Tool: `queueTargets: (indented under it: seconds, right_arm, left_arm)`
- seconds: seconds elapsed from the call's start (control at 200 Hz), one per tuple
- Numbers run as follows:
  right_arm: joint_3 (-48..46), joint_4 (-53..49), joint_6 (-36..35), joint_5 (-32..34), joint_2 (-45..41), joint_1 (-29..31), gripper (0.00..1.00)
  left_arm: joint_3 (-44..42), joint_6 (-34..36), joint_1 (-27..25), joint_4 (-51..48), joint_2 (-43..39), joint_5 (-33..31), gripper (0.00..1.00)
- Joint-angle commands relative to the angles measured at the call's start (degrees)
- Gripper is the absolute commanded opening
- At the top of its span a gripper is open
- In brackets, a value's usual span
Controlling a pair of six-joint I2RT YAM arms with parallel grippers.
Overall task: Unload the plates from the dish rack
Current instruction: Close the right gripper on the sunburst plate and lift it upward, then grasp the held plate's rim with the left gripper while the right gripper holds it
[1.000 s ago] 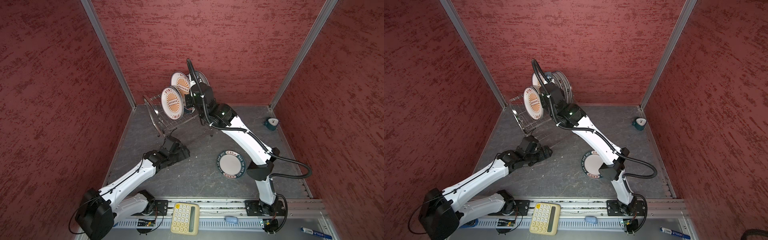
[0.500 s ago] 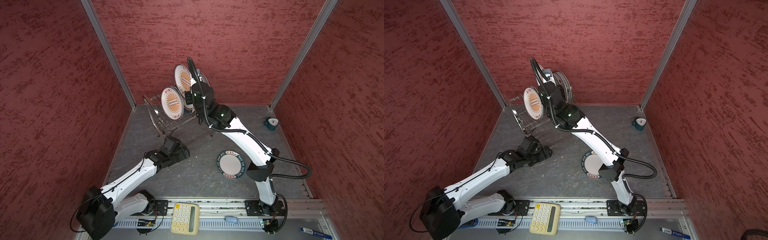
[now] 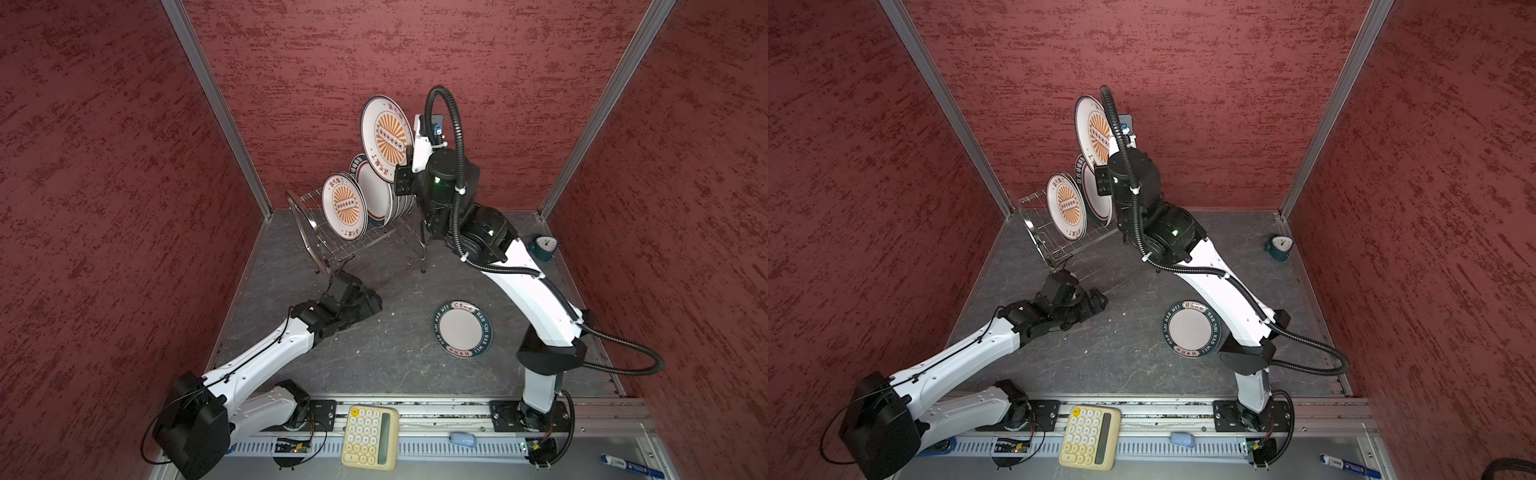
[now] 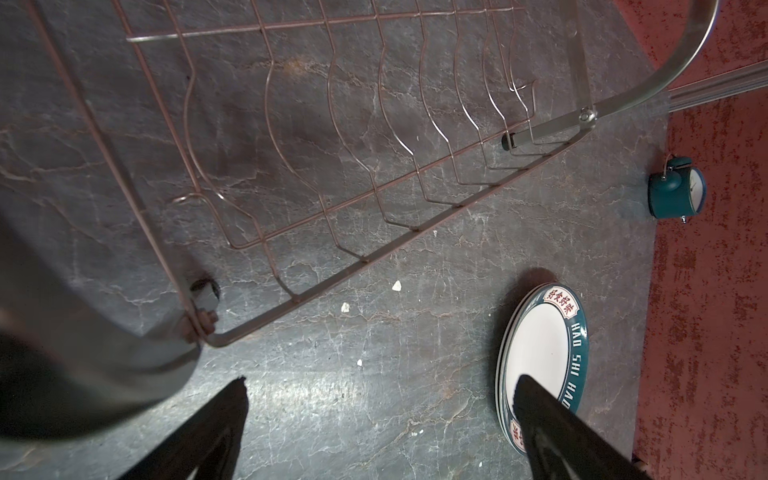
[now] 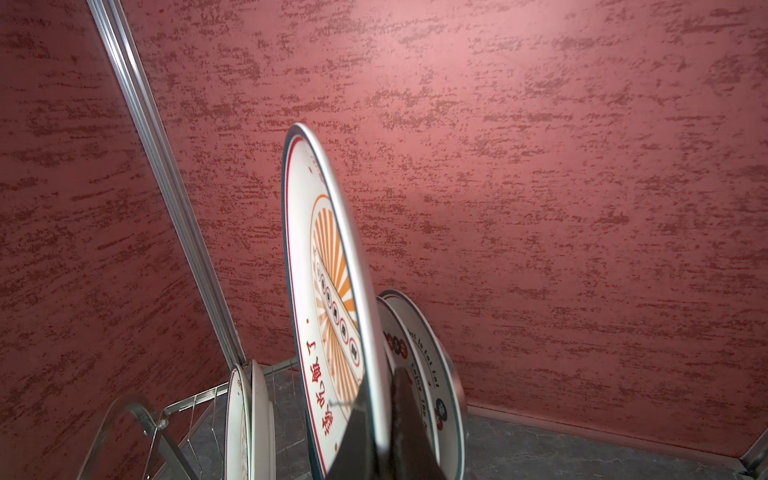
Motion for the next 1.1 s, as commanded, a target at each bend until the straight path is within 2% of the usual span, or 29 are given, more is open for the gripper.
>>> queueTargets:
  seconds: [0.0,0.135,0.225,0.356,0.536,0.646,0.786,1.097]
  right_arm:
    - [-4.5,5.5,-2.3,3.4,-5.4,0.1,0.0]
    - [-14.7,8.2,-3.2,7.2,-13.2,-0.5,0.0]
    - [-21.0,6.3,-0.9,10.4,-18.3,-1.6,0.0]
    - [-34.7,5.0,5.7,12.5,-29.1,-4.2,0.0]
    - [-51.1,-4.0,20.3,10.8,-41.5,-8.5,0.0]
    - [-59.3,-10.1,28.9,5.1,-46.6,-11.8,0.0]
    - [-67.6,-14.5,35.2,-6.0,-50.4,-16.9,0.0]
    - [-82.8,-11.2,39.2,-33.7,-55.2,-26.5,0.0]
  left_arm:
    - [0.8,1.6,-1.0,1.9,0.7,0.4,0.99]
    - [3.5,5.0,-4.4,-0.1,1.8,-3.4,1.0]
    - [5.1,6.6,-6.1,-0.4,2.7,-4.1,0.99]
    - [5.5,7.2,-7.5,2.2,3.4,-3.0,0.99]
    - [5.5,8.1,-8.6,5.4,4.5,-1.5,0.99]
    - [5.5,8.8,-9.1,7.8,5.6,0.0,1.0]
    - [5.8,10.2,-9.4,12.0,8.4,4.8,1.0]
    - [8.0,10.5,-9.9,16.2,13.9,8.6,0.99]
